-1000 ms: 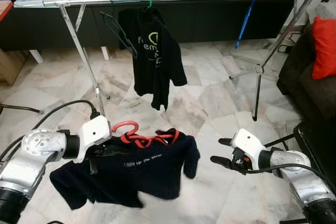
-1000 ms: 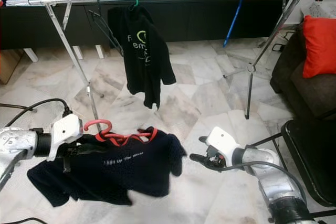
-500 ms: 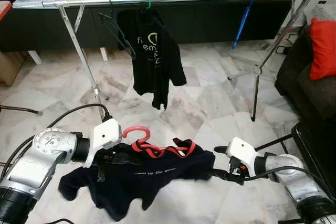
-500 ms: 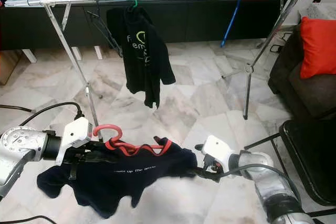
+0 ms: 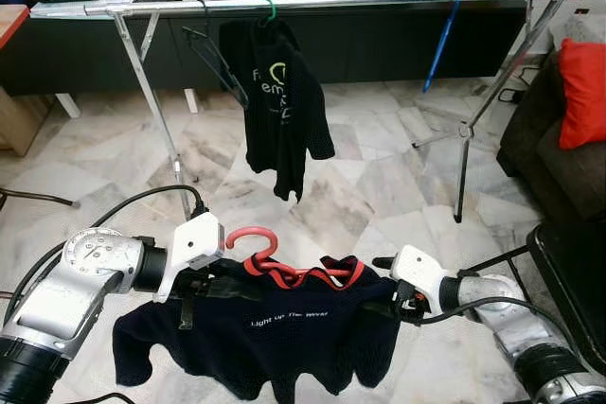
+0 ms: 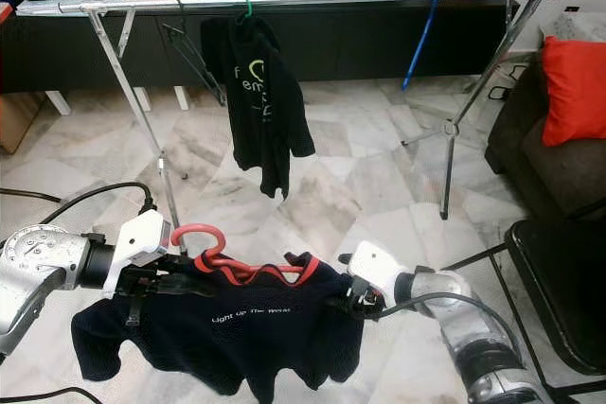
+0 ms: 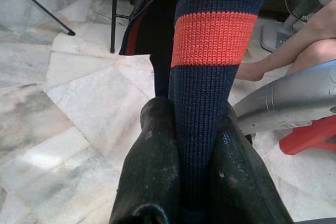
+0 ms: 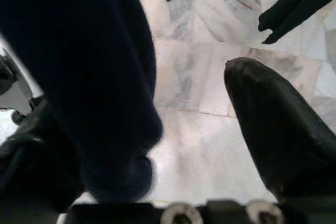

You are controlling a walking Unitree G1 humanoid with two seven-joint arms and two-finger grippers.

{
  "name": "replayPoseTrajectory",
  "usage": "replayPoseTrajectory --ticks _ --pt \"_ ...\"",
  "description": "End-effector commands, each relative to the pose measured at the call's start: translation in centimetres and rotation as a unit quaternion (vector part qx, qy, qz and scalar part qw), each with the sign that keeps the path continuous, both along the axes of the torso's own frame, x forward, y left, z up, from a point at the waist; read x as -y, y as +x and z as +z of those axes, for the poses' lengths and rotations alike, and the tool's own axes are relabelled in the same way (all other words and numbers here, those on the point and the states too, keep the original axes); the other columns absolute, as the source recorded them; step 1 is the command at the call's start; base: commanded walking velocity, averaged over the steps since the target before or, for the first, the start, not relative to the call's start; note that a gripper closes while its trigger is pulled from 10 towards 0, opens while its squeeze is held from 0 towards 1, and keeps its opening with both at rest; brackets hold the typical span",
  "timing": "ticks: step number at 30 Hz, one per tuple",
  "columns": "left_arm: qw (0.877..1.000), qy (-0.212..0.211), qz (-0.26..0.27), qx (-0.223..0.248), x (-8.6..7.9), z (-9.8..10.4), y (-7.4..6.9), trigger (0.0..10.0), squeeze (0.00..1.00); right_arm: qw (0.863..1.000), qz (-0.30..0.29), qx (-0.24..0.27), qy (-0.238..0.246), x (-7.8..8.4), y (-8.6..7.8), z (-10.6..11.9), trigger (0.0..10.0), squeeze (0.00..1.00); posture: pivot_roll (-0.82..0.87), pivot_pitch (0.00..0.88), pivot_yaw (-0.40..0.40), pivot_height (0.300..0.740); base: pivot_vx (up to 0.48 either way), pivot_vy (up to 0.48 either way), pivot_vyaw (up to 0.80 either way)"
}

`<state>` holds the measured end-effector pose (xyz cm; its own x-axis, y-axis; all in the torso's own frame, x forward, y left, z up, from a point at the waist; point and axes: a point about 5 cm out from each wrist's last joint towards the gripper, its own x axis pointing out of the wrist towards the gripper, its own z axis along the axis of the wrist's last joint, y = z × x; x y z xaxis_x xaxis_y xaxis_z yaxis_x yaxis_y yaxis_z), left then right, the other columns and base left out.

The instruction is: Hang hanger

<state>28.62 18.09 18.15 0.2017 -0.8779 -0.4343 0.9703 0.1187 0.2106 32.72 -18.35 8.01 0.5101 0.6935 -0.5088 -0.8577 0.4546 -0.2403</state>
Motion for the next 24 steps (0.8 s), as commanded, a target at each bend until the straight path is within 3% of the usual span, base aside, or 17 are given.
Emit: replayPoseTrajectory --ticks 1,11,24 --pt "1.000 -0.005 -0.019 0.012 0.59 0.72 -0.10 10.0 0.00 1.000 0.004 -0.003 0.009 0.13 -0.05 0.02 0.0 0.00 -0.02 0.148 -0.054 0.740 0.000 0.000 0.00" --pt "1.000 0.008 -0.011 0.012 0.40 0.37 0.11 10.0 0.00 1.000 -0.001 -0.001 -0.022 0.93 -0.04 -0.23 0.0 0.00 -0.02 0.144 -0.052 0.740 0.000 0.000 0.00" --pt "1.000 0.020 -0.005 0.013 0.17 0.06 0.21 10.0 0.00 1.000 -0.001 -0.001 -0.026 0.99 0.04 -0.26 0.0 0.00 -0.02 0.143 -0.052 0.740 0.000 0.000 0.00"
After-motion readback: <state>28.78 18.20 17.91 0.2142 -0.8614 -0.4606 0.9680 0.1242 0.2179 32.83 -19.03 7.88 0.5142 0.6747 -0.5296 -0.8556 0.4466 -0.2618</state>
